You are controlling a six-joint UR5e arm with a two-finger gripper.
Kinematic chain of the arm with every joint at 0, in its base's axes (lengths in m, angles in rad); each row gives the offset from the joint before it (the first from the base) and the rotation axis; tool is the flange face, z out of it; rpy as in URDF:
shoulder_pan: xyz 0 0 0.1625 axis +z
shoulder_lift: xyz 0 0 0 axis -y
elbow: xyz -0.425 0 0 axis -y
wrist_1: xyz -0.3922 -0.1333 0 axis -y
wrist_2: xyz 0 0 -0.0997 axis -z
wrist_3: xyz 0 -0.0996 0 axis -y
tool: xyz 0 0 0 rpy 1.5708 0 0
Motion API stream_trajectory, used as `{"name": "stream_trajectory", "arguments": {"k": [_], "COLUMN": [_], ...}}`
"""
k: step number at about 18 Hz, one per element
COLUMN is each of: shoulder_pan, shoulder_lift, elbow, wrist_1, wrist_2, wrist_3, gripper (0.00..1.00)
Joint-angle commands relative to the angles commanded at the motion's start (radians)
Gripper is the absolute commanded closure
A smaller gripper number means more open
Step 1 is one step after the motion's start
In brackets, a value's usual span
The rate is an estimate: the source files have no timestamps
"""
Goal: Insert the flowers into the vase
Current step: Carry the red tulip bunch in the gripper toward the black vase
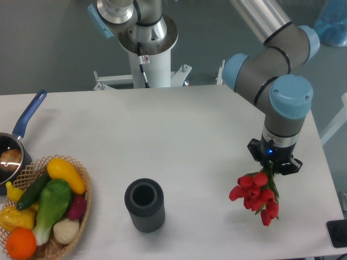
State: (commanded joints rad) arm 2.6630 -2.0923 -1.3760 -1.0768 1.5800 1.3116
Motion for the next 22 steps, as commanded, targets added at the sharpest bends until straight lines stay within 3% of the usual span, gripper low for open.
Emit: {"name": "stream_trajectory", "arguments": {"k": [7,10,17,22], "shoulder_pan": [-0.017,-0.037,-0.020,-0.029], "shoulder_lift": [0.008,0.043,0.161,0.189], "elbow": [-0.011,-0.014,-0.072,-0.103], "wrist_1": [0.014,0.061,0.135,0.219], "wrist_2": [-0.056,-0.129,-0.564,-0.826], "wrist_3": [0.000,-0.032,-0.156,-0.241], "gripper": [1.00,1.00,1.00,1.00]}}
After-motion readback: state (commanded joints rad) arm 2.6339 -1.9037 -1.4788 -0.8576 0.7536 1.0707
